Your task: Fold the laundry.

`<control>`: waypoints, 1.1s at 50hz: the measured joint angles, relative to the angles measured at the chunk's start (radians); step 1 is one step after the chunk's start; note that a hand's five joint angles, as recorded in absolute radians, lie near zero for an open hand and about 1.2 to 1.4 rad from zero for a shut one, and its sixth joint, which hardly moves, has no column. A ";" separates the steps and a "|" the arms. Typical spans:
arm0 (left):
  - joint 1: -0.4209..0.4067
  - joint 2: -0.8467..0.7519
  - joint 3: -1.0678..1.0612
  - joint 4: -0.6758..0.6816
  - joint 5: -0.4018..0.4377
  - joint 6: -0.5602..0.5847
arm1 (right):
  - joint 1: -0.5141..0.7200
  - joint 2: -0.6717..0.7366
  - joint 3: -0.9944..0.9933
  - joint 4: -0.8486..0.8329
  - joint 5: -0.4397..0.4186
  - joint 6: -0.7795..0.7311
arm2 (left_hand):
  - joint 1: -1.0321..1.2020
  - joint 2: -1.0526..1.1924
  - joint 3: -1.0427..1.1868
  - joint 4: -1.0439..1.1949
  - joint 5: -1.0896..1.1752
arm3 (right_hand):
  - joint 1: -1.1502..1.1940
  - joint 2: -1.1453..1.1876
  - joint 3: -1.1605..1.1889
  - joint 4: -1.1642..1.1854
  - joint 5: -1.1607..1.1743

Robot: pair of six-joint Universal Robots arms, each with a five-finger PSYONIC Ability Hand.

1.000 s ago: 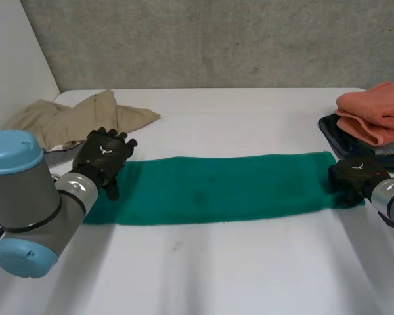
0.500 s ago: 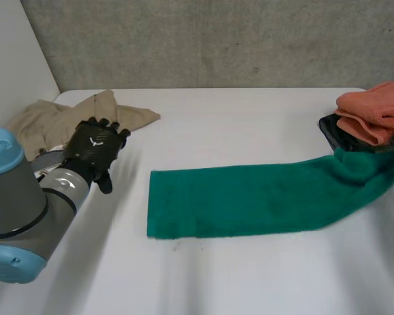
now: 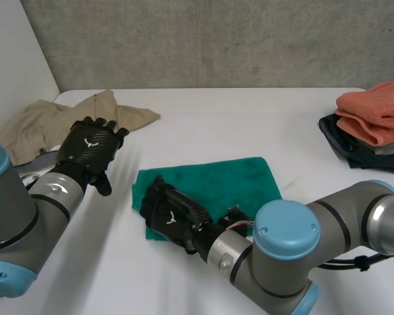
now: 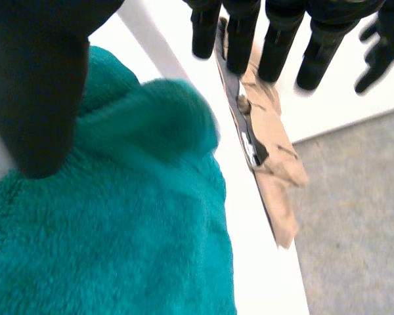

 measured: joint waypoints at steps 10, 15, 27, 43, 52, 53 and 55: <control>-0.010 0.003 0.017 0.002 0.001 0.001 | -0.175 -0.213 0.074 0.082 0.117 0.454 | 0.000 0.000 0.000 0.000 0.000 | -0.109 -0.135 -0.161 -0.175 -0.131; -0.032 0.001 0.022 0.005 0.001 0.001 | -0.290 -0.251 0.117 0.204 0.129 0.585 | 0.000 0.000 0.000 0.000 0.000 | -0.109 -0.135 -0.161 -0.175 -0.131; -0.064 -0.009 0.017 0.005 0.000 0.001 | -0.476 -0.167 0.202 0.253 0.175 0.307 | 0.000 0.000 0.000 0.000 0.000 | 0.488 0.743 0.753 0.739 0.764; -0.066 0.015 0.006 0.004 -0.007 0.002 | -0.178 -0.257 0.085 0.066 0.227 0.299 | 0.000 0.000 0.000 0.000 0.000 | 0.488 0.829 0.817 0.813 0.846; -0.063 0.014 0.007 0.005 -0.008 -0.012 | 0.024 -0.072 -0.011 0.072 0.090 0.295 | 0.000 0.000 0.000 0.000 0.000 | 0.488 0.828 0.814 0.810 0.844; -0.062 0.013 0.011 0.005 -0.008 -0.019 | 0.033 -0.045 -0.025 0.073 0.076 0.297 | 0.000 0.000 0.000 0.000 0.000 | 0.445 0.599 0.601 0.589 0.622; -0.061 0.012 0.016 0.005 -0.008 -0.032 | 0.036 -0.027 -0.036 0.073 0.076 0.303 | 0.000 0.000 0.000 0.000 0.000 | 0.179 0.321 0.311 0.298 0.341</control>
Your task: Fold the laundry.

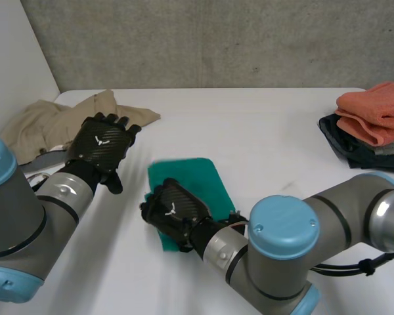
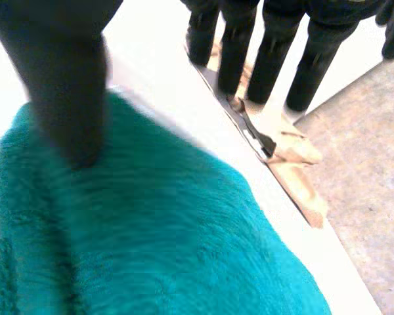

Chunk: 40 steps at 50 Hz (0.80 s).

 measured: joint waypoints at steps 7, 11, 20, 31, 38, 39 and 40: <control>-0.018 -0.002 0.048 0.000 -0.003 -0.076 | -0.022 -0.034 -0.012 0.011 0.138 0.139 | 0.000 0.000 0.000 0.000 0.000 | -0.288 -0.455 -0.470 -0.472 -0.472; -0.066 -0.006 0.096 -0.003 -0.011 -0.144 | -0.072 -0.120 -0.010 0.049 0.196 0.290 | 0.000 0.000 0.000 0.000 0.000 | -0.288 -0.455 -0.470 -0.473 -0.472; -0.234 -0.120 0.219 -0.026 -0.118 -0.284 | -0.208 -0.156 -0.111 0.299 0.145 0.528 | 0.000 0.000 0.000 0.000 0.000 | -0.288 -0.455 -0.470 -0.473 -0.472; -0.318 -0.436 0.360 -0.233 -0.336 -0.298 | -0.229 0.080 -0.313 0.513 0.131 0.524 | 0.000 0.000 0.000 0.000 0.000 | -0.288 -0.455 -0.470 -0.473 -0.472; -0.290 -0.477 0.352 -0.296 -0.349 -0.295 | -0.226 0.132 -0.337 0.528 0.155 0.397 | -0.015 0.000 0.000 0.000 0.000 | -0.288 -0.455 -0.470 -0.473 -0.472; -0.287 -0.474 0.348 -0.299 -0.347 -0.295 | -0.225 0.131 -0.336 0.528 0.161 0.379 | -0.020 0.000 0.000 0.000 0.000 | -0.288 -0.455 -0.470 -0.472 -0.472; -0.284 -0.467 0.344 -0.300 -0.343 -0.294 | -0.225 0.126 -0.334 0.527 0.171 0.356 | -0.022 0.000 0.000 0.000 0.000 | -0.288 -0.455 -0.470 -0.473 -0.472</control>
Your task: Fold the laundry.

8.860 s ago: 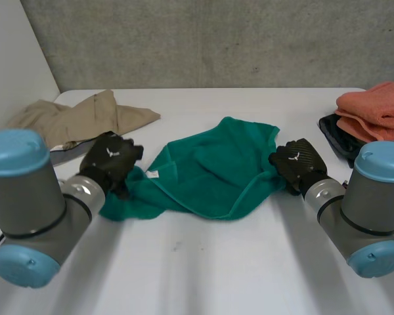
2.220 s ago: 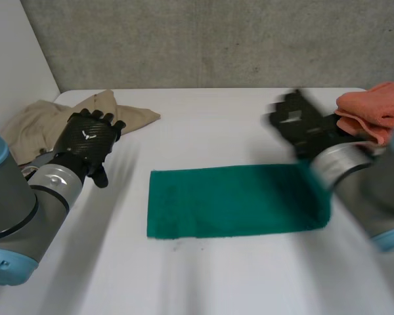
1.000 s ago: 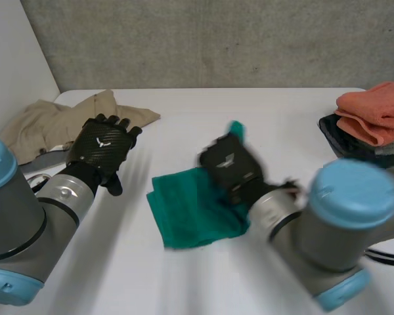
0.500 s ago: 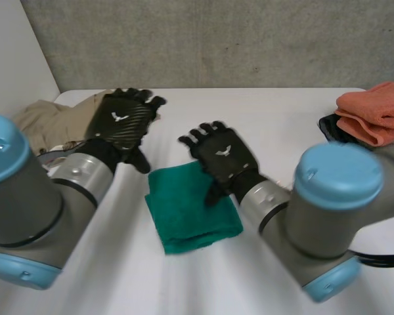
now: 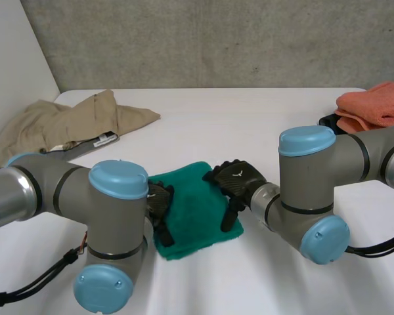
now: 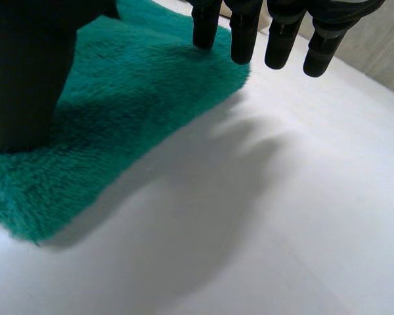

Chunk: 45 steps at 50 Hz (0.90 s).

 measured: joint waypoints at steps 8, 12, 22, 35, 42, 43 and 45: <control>0.009 0.133 0.014 0.006 0.051 0.004 | 0.008 -0.122 0.069 -0.061 0.071 -0.090 | -0.003 0.000 0.000 0.000 0.000 | 0.000 0.000 0.000 0.000 -0.001; 0.024 0.204 0.045 0.007 0.107 0.010 | 0.018 -0.207 0.168 -0.152 0.083 -0.110 | -0.002 0.000 0.000 0.000 -0.001 | 0.000 0.000 0.000 0.000 -0.001; 0.107 0.272 0.158 -0.024 0.454 0.063 | 0.082 -0.299 0.486 -0.410 0.029 -0.181 | -0.002 0.000 0.000 0.000 -0.003 | 0.000 0.000 0.000 0.000 -0.001; 0.135 0.252 0.206 -0.082 0.754 0.075 | 0.111 -0.169 0.525 -0.573 -0.005 -0.192 | -0.002 0.000 0.000 0.000 -0.003 | 0.000 0.000 0.000 0.000 -0.001; 0.134 0.249 0.205 -0.079 0.735 0.072 | 0.110 -0.099 0.466 -0.624 -0.005 -0.201 | -0.002 0.000 0.000 0.000 -0.003 | 0.000 0.000 0.000 0.000 0.000; 0.134 0.249 0.205 -0.079 0.733 0.072 | 0.109 -0.094 0.459 -0.629 -0.005 -0.201 | -0.002 0.000 0.000 0.000 -0.003 | 0.000 0.000 0.000 0.000 -0.001; 0.135 0.250 0.205 -0.079 0.731 0.071 | 0.109 -0.082 0.443 -0.640 -0.005 -0.203 | -0.002 0.000 0.000 0.000 -0.003 | 0.000 0.001 0.000 0.000 0.000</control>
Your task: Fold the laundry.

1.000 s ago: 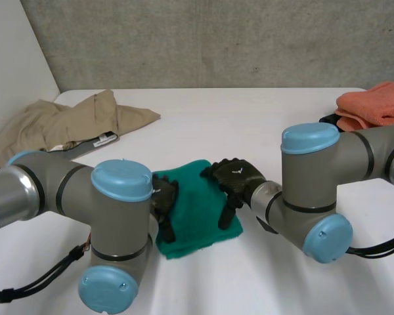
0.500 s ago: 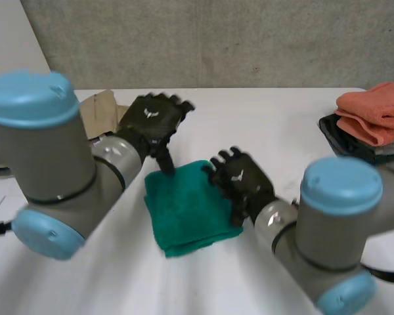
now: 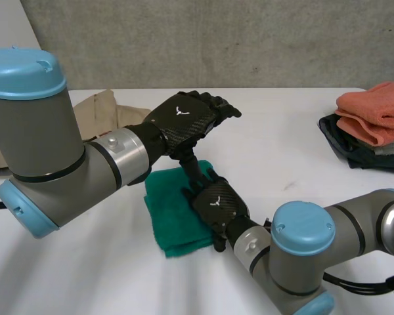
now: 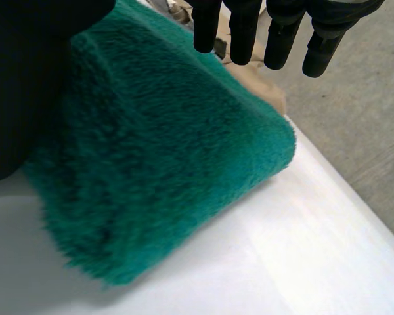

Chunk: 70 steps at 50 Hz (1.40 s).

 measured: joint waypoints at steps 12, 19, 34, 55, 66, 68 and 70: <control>0.001 0.004 0.000 0.000 -0.001 -0.001 | 0.000 0.034 -0.095 -0.015 -0.006 0.003 | 0.000 0.000 0.000 0.000 0.000 | 0.147 0.165 0.167 0.166 0.152; 0.002 0.005 0.000 0.001 0.000 -0.001 | -0.001 0.071 -0.163 -0.015 -0.021 0.008 | 0.000 0.000 0.000 0.000 0.000 | 0.823 0.942 0.937 0.961 0.885; 0.052 0.065 0.056 0.005 -0.015 -0.011 | -0.100 -0.001 -0.336 -0.063 -0.004 0.035 | 0.000 0.000 0.000 0.000 0.000 | 0.823 0.942 0.939 0.986 0.886; 0.070 0.103 0.084 0.037 -0.029 -0.076 | -0.749 -0.005 -0.628 -0.273 -0.050 0.336 | 0.000 0.000 0.000 0.000 0.000 | 0.823 0.942 0.953 0.987 0.894; 0.060 0.083 0.060 0.037 -0.028 -0.073 | -0.973 0.255 -0.631 -0.243 -0.333 0.385 | 0.000 0.000 0.000 0.000 0.000 | 0.823 0.942 0.961 0.987 0.904; 0.056 0.077 0.056 0.037 -0.028 -0.073 | -1.007 0.277 -0.598 -0.238 -0.390 0.381 | 0.000 0.000 0.000 0.000 0.000 | 0.823 0.942 0.965 0.987 0.924; 0.051 0.071 0.054 0.037 -0.028 -0.073 | -1.032 0.280 -0.571 -0.237 -0.427 0.379 | 0.000 0.000 0.000 0.000 0.000 | 0.823 0.942 0.967 0.987 0.938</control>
